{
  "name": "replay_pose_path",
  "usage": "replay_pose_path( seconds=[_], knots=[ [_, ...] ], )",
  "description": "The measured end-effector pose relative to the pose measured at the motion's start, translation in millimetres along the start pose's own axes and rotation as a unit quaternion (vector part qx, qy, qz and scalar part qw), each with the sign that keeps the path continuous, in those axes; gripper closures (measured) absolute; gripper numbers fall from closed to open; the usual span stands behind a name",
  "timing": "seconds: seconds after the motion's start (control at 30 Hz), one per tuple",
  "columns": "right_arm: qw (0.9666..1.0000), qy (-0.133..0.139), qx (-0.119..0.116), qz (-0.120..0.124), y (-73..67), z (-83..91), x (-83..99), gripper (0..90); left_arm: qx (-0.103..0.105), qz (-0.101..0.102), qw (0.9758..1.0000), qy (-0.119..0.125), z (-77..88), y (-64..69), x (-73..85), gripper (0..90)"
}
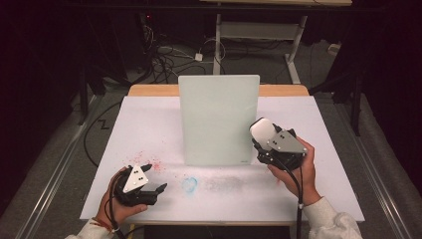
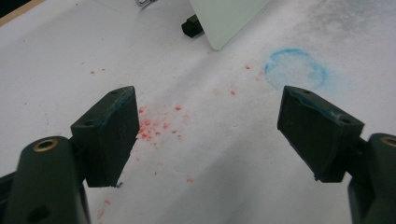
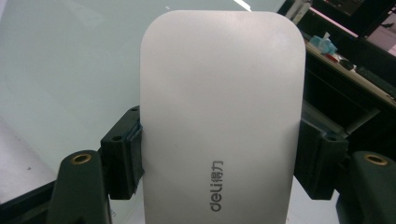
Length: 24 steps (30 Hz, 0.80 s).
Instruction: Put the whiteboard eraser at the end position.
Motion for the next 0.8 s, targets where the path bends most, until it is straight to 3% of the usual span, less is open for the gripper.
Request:
replay_pose_path(
  seconds=[0.53,0.8],
  knots=[
    [0.9971,-0.001,-0.073,0.022,-27.7,11.4,-5.2,30.8,-0.001,0.000,1.0000,0.000,0.3,0.2,-0.1,20.2],
    [0.9945,-0.020,-0.091,0.047,-43.2,6.8,1.7,30.8,-0.001,-0.001,1.0000,-0.001,0.3,0.3,0.3,20.2]
  ],
)
Point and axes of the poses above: each handheld gripper's, and its own axes: z roughly backward along the jaws, x roughly out of its underside, y roughly to its right, the point moved 6 cm from there along -z, roughly forward along the jaws, and after that the axes turned 8 degrees about -z, right-handed, at the moved point
